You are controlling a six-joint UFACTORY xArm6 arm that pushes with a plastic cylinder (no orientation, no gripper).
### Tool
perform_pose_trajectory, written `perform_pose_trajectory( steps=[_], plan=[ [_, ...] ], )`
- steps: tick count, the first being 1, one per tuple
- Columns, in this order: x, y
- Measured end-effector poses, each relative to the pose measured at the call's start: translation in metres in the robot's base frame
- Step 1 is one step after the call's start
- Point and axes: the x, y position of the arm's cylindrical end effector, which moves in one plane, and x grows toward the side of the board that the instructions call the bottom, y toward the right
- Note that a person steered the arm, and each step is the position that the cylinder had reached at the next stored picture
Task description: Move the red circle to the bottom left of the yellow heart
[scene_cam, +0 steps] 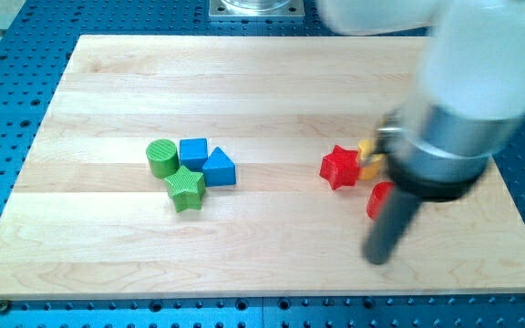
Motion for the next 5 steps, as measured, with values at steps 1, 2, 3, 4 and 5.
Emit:
perform_pose_trajectory(
  steps=[1, 2, 3, 4, 5],
  plan=[
    [-0.032, -0.005],
    [0.018, -0.001],
    [-0.004, 0.066],
    [-0.051, 0.056],
    [-0.056, 0.037]
  ],
)
